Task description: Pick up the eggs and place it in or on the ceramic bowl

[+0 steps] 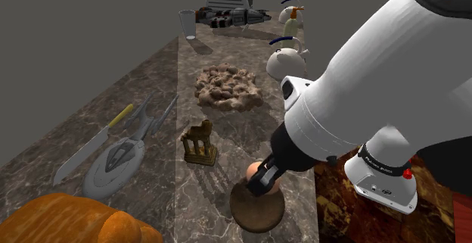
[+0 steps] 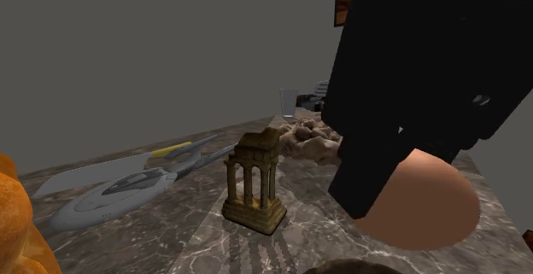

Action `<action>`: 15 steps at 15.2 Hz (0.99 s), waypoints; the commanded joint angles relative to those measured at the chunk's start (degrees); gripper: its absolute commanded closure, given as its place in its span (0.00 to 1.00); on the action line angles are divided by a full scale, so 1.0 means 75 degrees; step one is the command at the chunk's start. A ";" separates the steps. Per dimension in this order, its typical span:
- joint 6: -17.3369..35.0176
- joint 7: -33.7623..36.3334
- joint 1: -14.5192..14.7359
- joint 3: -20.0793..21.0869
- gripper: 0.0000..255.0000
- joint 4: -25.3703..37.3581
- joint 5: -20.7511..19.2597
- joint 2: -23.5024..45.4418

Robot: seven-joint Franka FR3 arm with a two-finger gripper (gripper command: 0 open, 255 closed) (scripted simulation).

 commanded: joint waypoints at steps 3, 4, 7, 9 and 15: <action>0.0450 0.0134 -0.0070 0.0200 1.00 -0.0280 -0.0025 0.0171; 0.0567 0.0174 -0.0101 0.0260 1.00 -0.0341 -0.0042 0.0228; 0.0921 0.0304 -0.0210 0.0452 1.00 -0.0512 -0.0107 0.0414; 0.1162 0.0402 -0.0302 0.0593 1.00 -0.0618 -0.0166 0.0549; 0.1386 0.0503 -0.0402 0.0735 1.00 -0.0709 -0.0233 0.0683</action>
